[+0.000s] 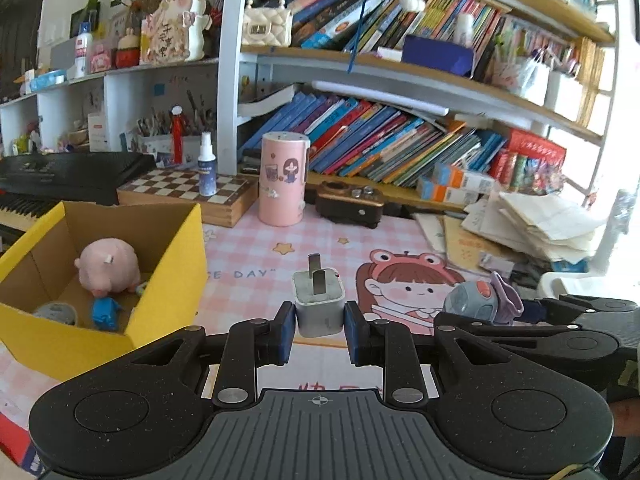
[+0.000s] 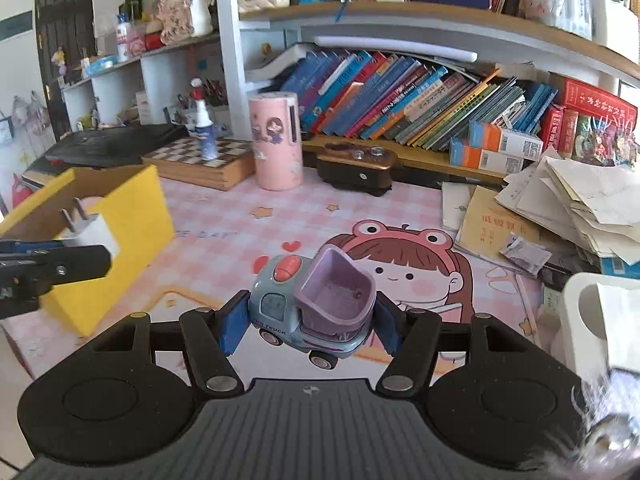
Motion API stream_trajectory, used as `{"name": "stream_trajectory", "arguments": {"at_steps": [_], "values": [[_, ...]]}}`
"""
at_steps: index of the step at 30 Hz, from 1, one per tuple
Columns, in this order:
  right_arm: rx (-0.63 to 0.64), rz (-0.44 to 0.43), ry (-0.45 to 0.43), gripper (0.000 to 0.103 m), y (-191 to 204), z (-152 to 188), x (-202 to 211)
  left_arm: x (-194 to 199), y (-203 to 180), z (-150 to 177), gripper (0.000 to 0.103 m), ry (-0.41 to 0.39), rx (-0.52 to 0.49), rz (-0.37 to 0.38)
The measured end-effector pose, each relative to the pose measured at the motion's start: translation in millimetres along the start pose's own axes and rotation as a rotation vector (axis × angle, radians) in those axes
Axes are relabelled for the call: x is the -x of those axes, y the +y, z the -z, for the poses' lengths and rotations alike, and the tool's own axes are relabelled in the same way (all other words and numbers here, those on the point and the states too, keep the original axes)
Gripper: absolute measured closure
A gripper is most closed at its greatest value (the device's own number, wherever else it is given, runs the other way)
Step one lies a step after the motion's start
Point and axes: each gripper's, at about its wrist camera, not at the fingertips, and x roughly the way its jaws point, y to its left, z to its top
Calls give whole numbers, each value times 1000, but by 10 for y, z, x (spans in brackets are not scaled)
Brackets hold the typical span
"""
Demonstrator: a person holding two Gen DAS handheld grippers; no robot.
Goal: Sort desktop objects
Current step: 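Carry the charger plug and toy car with both tools over the yellow box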
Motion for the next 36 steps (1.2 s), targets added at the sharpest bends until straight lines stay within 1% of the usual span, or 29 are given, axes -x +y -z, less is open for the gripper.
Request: {"name": "stream_trajectory", "arguments": {"at_steps": [6, 9, 11, 14, 17, 20, 26, 30, 36], "values": [[-3, 20, -8, 42, 357, 89, 332, 270, 274, 143, 78, -12, 8, 29], [-17, 23, 8, 42, 584, 181, 426, 449, 452, 240, 78, -12, -5, 48], [-22, 31, 14, 42, 756, 249, 490, 582, 564, 318, 78, -16, -20, 57], [-5, 46, -3, 42, 1061, 356, 622, 797, 782, 443, 78, -14, -31, 63], [-9, 52, -8, 42, 1383, 474, 745, 1011, 1010, 562, 78, 1, -33, 56], [-16, 52, 8, 42, 1695, 601, 858, 1227, 1231, 712, 78, 3, -37, 47], [-7, 30, 52, 42, 2299, 879, 1030, 1521, 1685, 951, 78, 56, 43, 38], [-19, 10, 70, 42, 2572, 954, 1129, 1680, 1886, 1030, 78, 51, 56, 35], [-10, -7, 94, 42, 2828, 984, 1152, 1812, 2118, 1097, 78, 37, 95, 14]]}}
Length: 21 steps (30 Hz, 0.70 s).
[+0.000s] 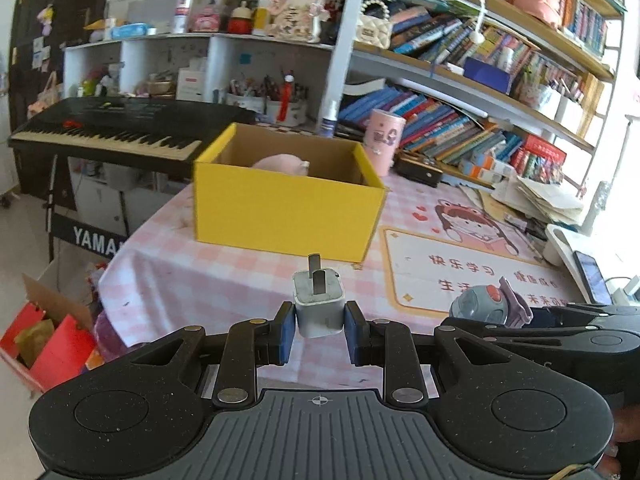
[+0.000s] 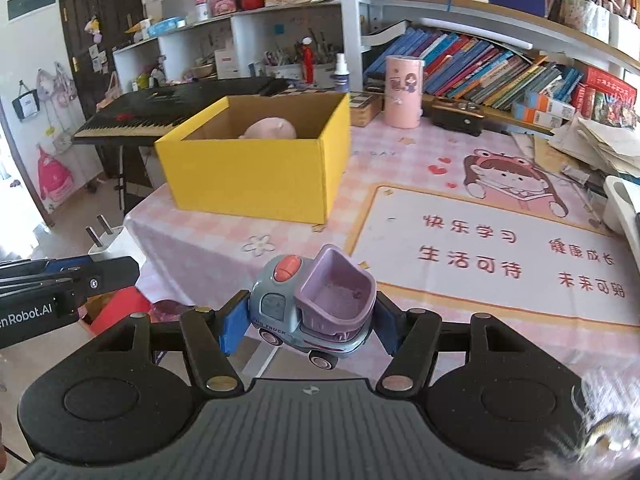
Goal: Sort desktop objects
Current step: 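Carry the charger plug and toy car with both tools over the yellow box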
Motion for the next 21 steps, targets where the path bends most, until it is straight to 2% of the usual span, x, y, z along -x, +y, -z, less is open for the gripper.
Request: {"name": "stream_trajectory", "arguments": {"at_steps": [14, 21], "values": [[64, -89, 25, 42, 448, -77, -125, 181, 382, 14, 78, -35, 48, -72], [99, -127, 24, 42, 537, -195, -256, 49, 455, -104, 78, -48, 75, -96]]}}
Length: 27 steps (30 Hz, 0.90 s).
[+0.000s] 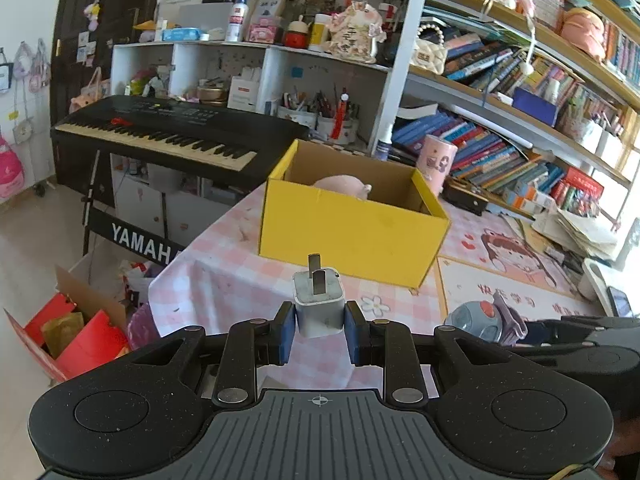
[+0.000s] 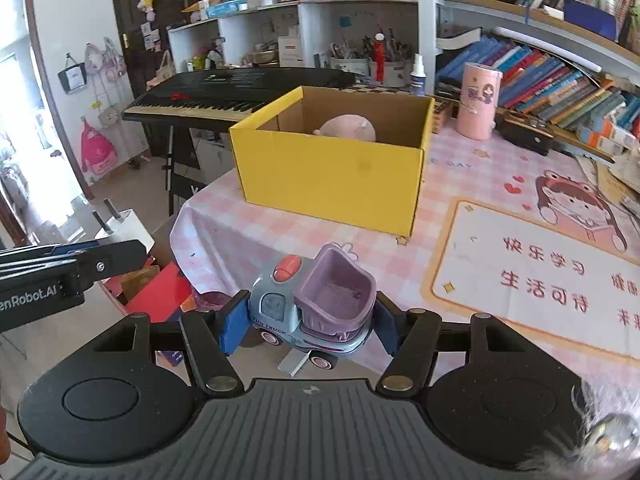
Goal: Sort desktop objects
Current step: 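Carry the charger plug and toy car with both tools over the yellow box, then lower both tools into the yellow box and open them to drop the objects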
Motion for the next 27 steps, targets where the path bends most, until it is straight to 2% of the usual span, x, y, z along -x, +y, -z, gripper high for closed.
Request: {"name": "stream_trajectory", "arguments": {"at_steps": [6, 10, 19, 22, 27], "values": [[-10, -26, 7, 42, -140, -163, -199, -255, -54, -224, 78, -23, -3, -13], [-15, -47, -23, 42, -274, -379, -355, -467, -152, -479, 78, -60, -11, -20], [23, -76, -153, 42, -669, -1161, -738, -1138, -435, -1017, 78, -101, -61, -40], [66, -82, -168, 42, -802, -1420, -929, -1396, -478, -1124, 78, -84, -78, -60], [239, -88, -102, 42, -910, -1716, -1420, -1824, -523, -1201, 78, -8, -121, -84]]}}
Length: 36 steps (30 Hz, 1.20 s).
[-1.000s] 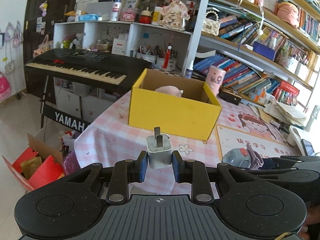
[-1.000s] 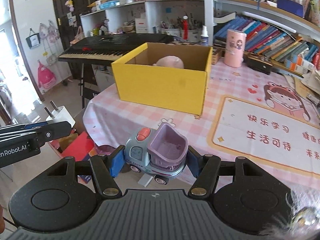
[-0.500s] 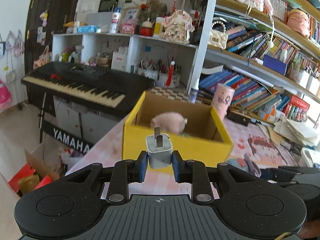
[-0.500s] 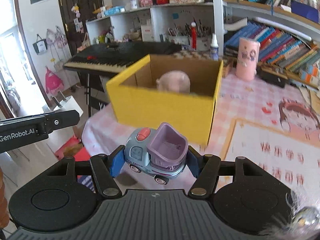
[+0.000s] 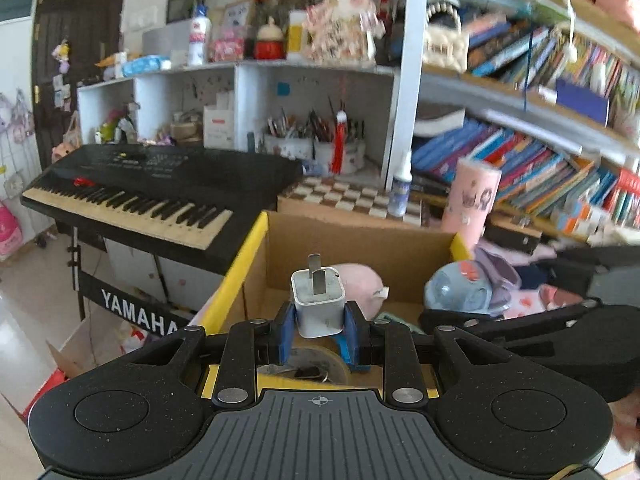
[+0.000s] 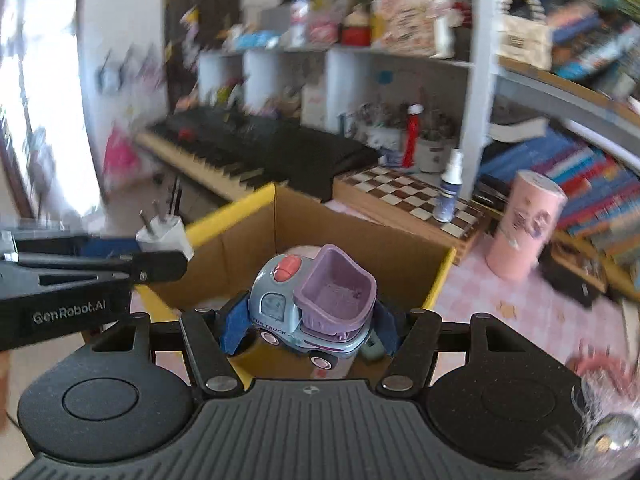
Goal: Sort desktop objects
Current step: 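Lower both tools into the yellow box and open them to drop the objects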
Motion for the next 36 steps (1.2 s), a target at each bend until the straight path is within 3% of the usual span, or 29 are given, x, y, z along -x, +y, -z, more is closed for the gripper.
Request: {"name": "stream_trajectory", "arguments": {"at_steps": [4, 10, 14, 21, 26, 29, 36], "values": [[149, -24, 85, 42, -63, -33, -404, -281, -48, -9, 78, 76, -28, -1], [261, -43, 208, 42, -147, 1, -882, -595, -71, 37, 78, 179, -36, -2], [307, -82, 278, 42, -134, 39, -1048, -732, -93, 88, 78, 235, -55, 4], [370, -128, 353, 42, -91, 31, -1130, -811, -127, 99, 77, 260, -73, 5], [392, -98, 352, 39, -65, 12, -1159, -740, -116, 80, 70, 211, -74, 0], [384, -67, 303, 32, -79, 9, -1058, -576, -98, 44, 58, 143, -71, 9], [214, 0, 162, 32, -190, -36, -481, 39, -87, -34, 44, -51, -51, 21]]}}
